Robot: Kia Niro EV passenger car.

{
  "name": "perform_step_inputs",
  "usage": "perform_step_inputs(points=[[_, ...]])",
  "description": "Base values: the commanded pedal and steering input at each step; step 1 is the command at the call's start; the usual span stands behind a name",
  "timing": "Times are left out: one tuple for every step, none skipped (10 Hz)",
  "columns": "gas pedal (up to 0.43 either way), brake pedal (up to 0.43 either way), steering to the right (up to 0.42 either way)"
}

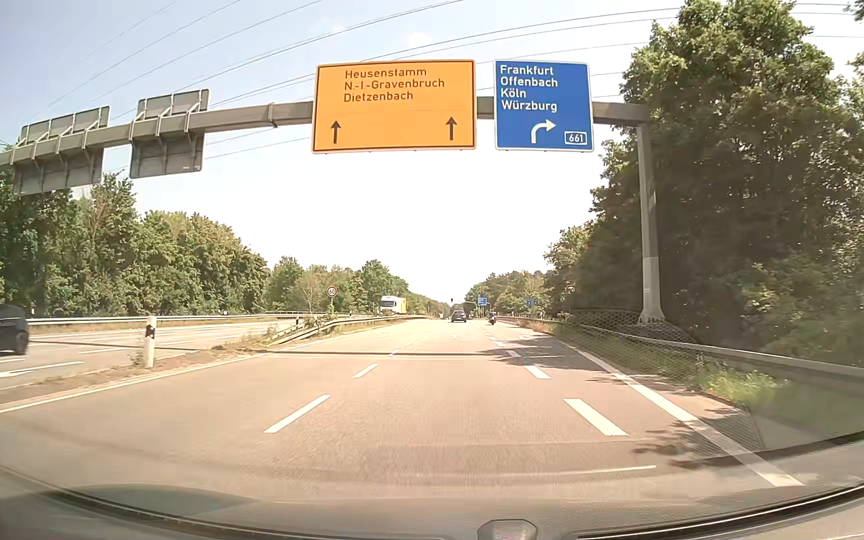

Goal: Follow the waypoints while adhering to traffic rules and regulations

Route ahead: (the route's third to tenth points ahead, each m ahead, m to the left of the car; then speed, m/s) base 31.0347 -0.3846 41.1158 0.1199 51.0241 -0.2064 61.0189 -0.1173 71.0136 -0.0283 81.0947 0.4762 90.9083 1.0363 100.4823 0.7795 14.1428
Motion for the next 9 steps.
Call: perform_step_inputs(points=[[0.311,0.018,-0.003],[0.311,0.018,-0.003],[0.311,0.018,-0.003],[0.311,0.018,-0.003],[0.311,0.018,-0.002],[0.311,0.018,-0.002],[0.311,0.018,-0.002],[0.311,0.018,-0.002],[0.311,0.018,-0.002]])
